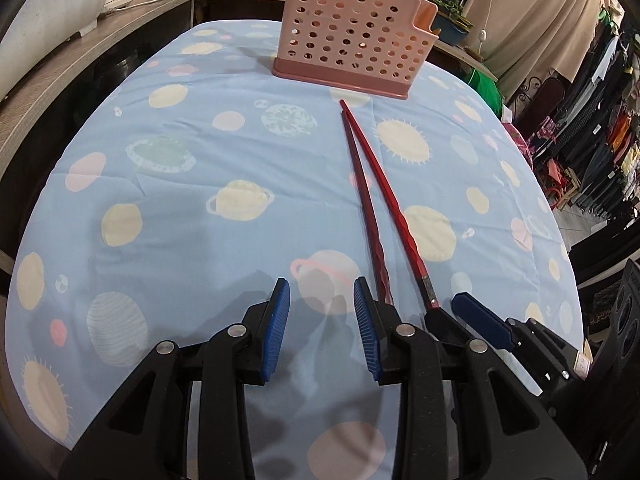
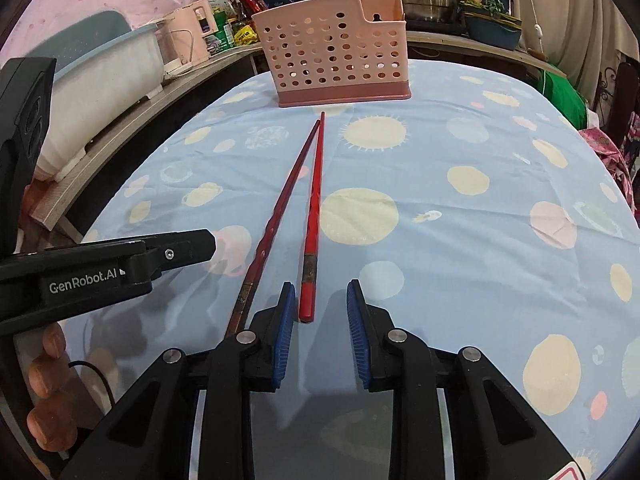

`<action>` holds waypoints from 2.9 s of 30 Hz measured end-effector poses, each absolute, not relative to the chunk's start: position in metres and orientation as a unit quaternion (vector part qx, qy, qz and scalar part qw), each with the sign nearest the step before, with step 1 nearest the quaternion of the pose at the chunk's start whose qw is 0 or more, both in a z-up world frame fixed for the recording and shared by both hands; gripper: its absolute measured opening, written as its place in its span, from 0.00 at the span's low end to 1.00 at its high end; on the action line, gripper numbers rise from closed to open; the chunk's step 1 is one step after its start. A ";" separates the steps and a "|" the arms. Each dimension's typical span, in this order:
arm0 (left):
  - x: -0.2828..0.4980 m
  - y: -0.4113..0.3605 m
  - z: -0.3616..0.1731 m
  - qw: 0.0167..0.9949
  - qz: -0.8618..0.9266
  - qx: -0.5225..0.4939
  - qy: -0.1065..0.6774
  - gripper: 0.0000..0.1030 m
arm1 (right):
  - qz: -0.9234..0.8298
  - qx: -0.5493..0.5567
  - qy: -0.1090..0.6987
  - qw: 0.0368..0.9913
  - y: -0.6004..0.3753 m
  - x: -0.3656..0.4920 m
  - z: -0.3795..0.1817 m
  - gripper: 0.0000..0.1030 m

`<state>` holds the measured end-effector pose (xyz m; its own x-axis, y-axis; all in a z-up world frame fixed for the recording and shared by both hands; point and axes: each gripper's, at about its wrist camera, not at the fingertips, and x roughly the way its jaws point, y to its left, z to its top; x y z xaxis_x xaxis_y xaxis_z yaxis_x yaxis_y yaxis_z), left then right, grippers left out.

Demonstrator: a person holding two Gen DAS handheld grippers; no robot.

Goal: Organize utensils
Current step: 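Grasp the dark red chopstick with the left tool while the right tool grasps the red one, then carry both chopsticks over the pink basket and open both tools to drop them in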

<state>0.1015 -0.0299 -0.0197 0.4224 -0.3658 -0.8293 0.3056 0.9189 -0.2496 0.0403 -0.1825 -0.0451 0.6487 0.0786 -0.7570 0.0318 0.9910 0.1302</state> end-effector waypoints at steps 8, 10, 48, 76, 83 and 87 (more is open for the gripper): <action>0.090 -0.036 -0.021 0.841 -0.211 -0.021 0.498 0.40 | 0.000 0.071 0.413 0.908 -0.192 0.035 -0.046 0.07; 0.087 -0.038 -0.020 0.842 -0.216 -0.019 0.494 0.43 | -0.005 0.072 0.411 0.909 -0.194 0.033 -0.047 0.07; 0.072 -0.061 -0.028 0.841 -0.215 0.034 0.495 0.07 | -0.006 0.112 0.408 0.906 -0.209 0.023 -0.037 0.07; 0.097 -0.030 0.074 0.879 -0.202 -0.040 0.431 0.07 | -0.009 0.146 0.312 0.939 -0.241 0.035 0.070 0.07; 0.111 -0.029 0.099 0.891 -0.198 -0.046 0.406 0.07 | -0.009 0.148 0.280 0.948 -0.249 0.048 0.096 0.07; 0.121 -0.030 0.115 0.899 -0.196 -0.048 0.389 0.07 | -0.011 0.145 0.265 0.953 -0.251 0.056 0.109 0.07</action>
<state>0.1212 -0.0297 0.1149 0.6202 -0.3895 -0.6809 0.3152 0.9186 -0.2383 0.0564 -0.2511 0.1093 0.8588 0.0566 -0.5091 0.0973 0.9578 0.2706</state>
